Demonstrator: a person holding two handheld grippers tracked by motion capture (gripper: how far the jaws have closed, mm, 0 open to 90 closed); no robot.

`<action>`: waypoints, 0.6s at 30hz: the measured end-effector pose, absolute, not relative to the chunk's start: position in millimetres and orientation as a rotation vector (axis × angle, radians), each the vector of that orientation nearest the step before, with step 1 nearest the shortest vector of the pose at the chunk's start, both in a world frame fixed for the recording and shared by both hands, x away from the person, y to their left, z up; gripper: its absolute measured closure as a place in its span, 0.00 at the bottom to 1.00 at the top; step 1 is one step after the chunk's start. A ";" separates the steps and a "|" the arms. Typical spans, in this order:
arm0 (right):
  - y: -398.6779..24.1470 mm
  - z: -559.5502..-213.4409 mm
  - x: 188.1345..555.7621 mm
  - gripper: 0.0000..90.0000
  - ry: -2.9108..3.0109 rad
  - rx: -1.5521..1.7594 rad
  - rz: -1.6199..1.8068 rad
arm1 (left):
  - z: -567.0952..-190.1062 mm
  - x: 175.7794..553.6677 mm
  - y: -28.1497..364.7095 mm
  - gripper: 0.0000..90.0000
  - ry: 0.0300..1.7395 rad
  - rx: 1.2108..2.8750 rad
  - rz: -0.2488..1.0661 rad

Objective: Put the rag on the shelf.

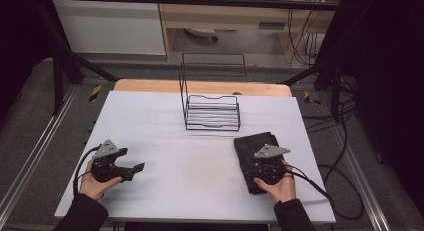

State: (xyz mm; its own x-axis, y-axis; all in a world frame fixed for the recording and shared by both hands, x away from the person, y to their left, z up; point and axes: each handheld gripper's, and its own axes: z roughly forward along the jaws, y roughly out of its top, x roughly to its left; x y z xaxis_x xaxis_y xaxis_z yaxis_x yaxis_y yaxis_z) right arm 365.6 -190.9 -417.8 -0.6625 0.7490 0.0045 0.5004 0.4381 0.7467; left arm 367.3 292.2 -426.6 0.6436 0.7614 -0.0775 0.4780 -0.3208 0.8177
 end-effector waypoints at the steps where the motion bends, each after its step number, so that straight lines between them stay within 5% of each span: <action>1: -188.5 -420.0 371.6 0.55 2.359 1.084 1.048 | -426.8 367.4 292.3 0.10 0.971 1.983 0.406; 11: -170.2 -441.3 403.3 0.63 2.329 1.111 0.924 | -426.8 367.6 292.5 0.10 0.969 1.987 0.406; 18: -167.9 -445.9 400.7 0.83 2.300 1.058 0.849 | -426.3 367.0 291.6 0.10 0.967 1.986 0.406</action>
